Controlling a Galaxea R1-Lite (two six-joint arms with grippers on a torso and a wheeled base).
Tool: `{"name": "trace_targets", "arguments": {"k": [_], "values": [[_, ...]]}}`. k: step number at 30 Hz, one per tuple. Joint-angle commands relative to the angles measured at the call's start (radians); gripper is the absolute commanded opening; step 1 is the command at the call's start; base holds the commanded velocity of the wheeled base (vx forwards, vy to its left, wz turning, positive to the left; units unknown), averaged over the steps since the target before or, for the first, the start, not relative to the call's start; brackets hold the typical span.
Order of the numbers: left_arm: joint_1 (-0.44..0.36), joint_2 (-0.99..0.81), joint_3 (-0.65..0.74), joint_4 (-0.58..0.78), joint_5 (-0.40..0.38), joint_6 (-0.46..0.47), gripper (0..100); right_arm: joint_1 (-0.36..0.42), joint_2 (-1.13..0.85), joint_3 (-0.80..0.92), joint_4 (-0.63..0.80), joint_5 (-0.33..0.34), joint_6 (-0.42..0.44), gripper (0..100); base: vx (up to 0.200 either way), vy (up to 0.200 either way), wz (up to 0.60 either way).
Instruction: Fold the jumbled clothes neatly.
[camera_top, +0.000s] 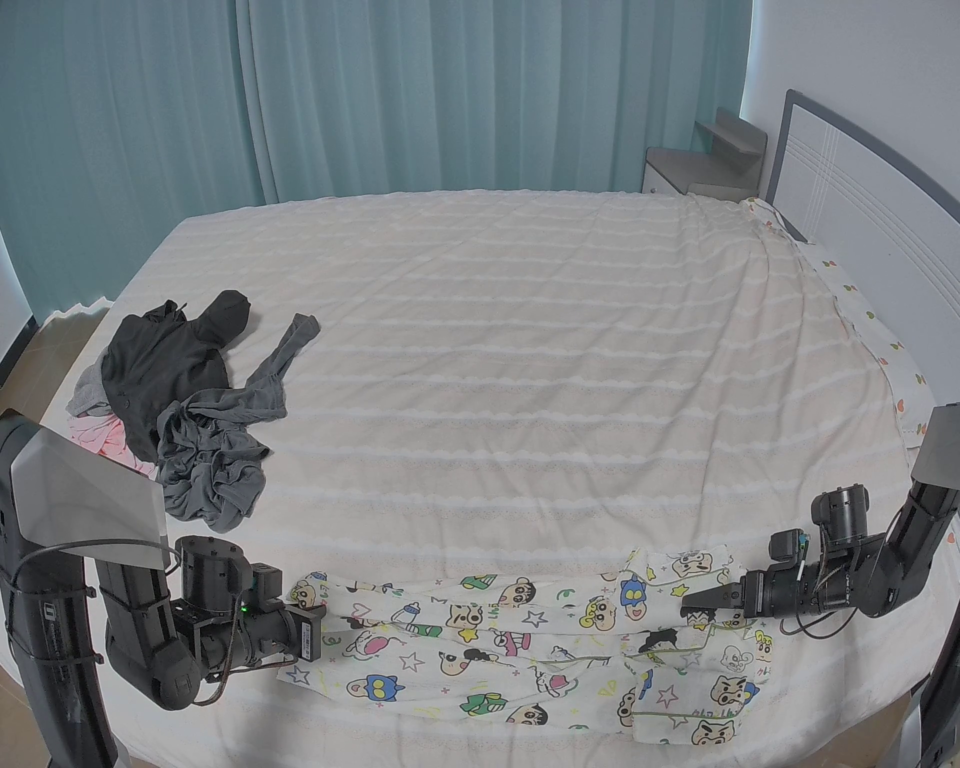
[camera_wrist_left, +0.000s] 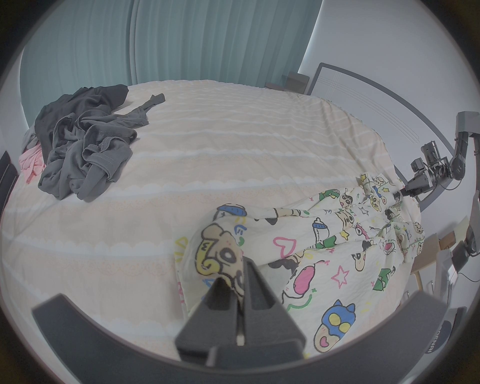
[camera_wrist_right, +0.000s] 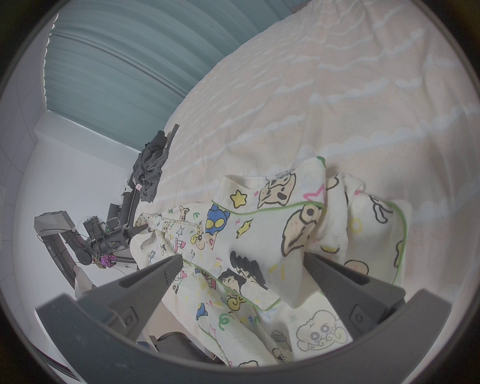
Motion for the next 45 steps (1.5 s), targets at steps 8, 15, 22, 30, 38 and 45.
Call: {"name": "trace_targets", "arguments": {"k": [8,15,22,30,38,45], "values": [[0.0,0.002,-0.001,-0.001,0.0,-0.001,0,0.059,0.04,-0.047,0.0,-0.001,0.014,100,0.0,0.0,0.0],[0.0,0.002,0.0,-0.001,0.0,-0.001,0,0.12,0.064,-0.093,0.0,-0.047,0.093,100,0.0,0.0,0.0],[0.0,0.002,-0.003,-0.001,0.0,-0.001,0,0.114,0.066,-0.088,0.0,-0.05,0.098,0,0.0,0.0,0.0],[0.003,0.002,-0.009,-0.084,0.011,0.004,0,-0.005,0.015,-0.013,-0.035,0.146,0.086,0,0.0,0.0,0.0],[0.008,0.0,-0.014,-0.11,0.051,0.076,0,-0.071,0.014,0.072,-0.139,0.206,0.086,0,0.0,0.0,0.0],[0.014,0.003,-0.003,-0.149,0.066,0.163,0,-0.099,0.018,0.164,-0.224,0.247,0.069,0,0.0,0.0,0.0]]}}
